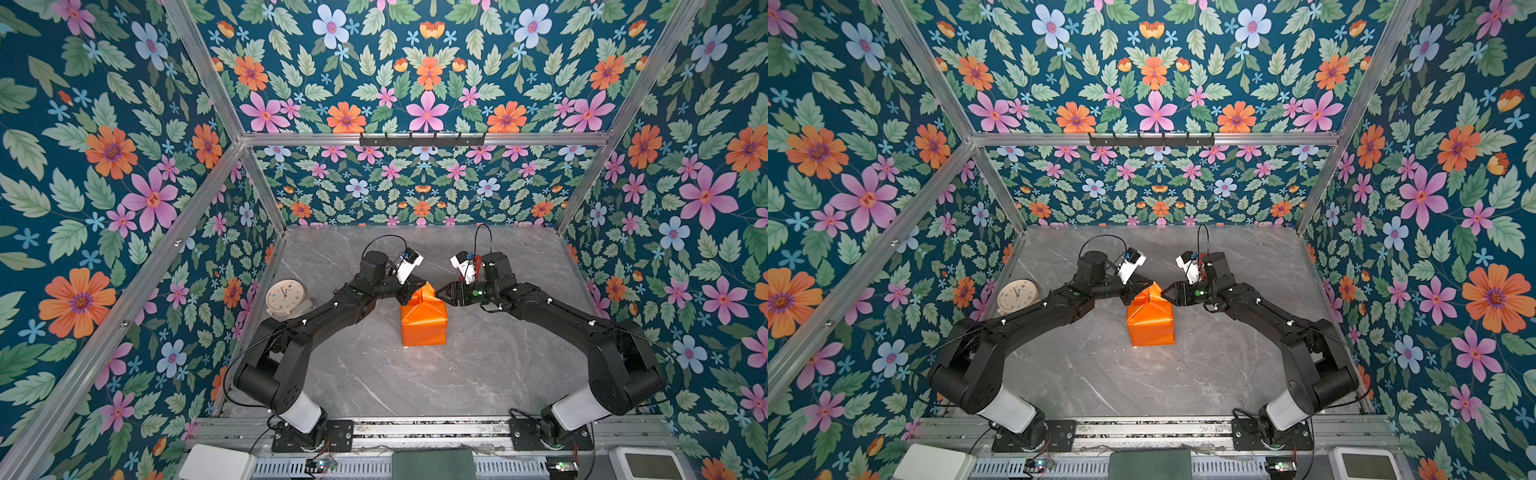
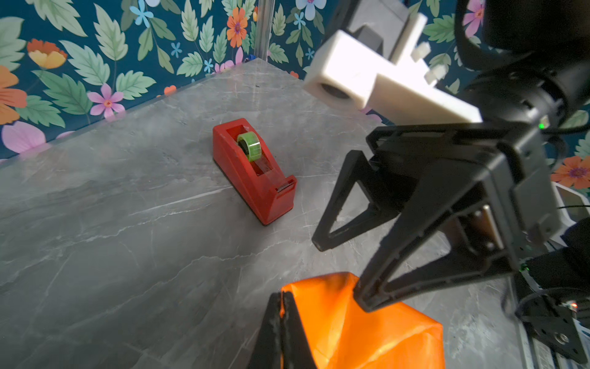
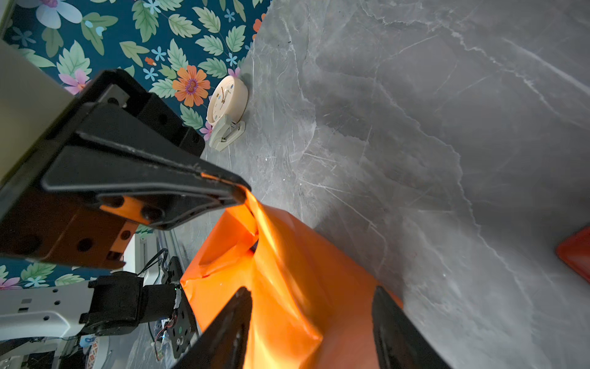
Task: Wrap a gift box in wrapping paper
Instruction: Fold the seventh fold of the wrapping paper on the gift box, then fold the wrapping paper for the gift box.
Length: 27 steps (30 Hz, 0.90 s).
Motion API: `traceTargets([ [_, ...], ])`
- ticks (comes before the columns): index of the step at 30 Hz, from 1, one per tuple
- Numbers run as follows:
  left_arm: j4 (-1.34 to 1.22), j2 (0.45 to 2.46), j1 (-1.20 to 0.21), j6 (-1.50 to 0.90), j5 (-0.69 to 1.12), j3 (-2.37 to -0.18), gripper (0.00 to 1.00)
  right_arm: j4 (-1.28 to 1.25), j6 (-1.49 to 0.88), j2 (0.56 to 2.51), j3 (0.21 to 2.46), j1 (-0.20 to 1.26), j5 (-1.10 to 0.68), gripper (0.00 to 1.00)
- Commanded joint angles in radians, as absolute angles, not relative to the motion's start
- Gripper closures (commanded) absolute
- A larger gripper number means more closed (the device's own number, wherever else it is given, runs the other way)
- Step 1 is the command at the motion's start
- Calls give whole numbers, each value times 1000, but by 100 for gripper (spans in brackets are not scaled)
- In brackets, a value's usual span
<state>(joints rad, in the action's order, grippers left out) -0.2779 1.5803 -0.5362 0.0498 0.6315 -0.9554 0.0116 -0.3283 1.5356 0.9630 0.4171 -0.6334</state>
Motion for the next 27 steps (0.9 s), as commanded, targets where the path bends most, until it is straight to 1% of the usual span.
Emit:
traceTargets([
  [1, -332, 1568, -536, 26, 582, -944, 100, 54, -381, 1506, 944, 425, -601, 37],
  [8, -335, 1542, -537, 19, 559, -914, 100, 101, -426, 1509, 936, 445, -557, 36],
  [16, -354, 1512, -541, 15, 579, -880, 100, 134, -446, 1538, 940, 445, -522, 41],
  [27, -357, 1470, -576, -3, 552, -841, 100, 115, -510, 1537, 906, 451, -502, 43],
])
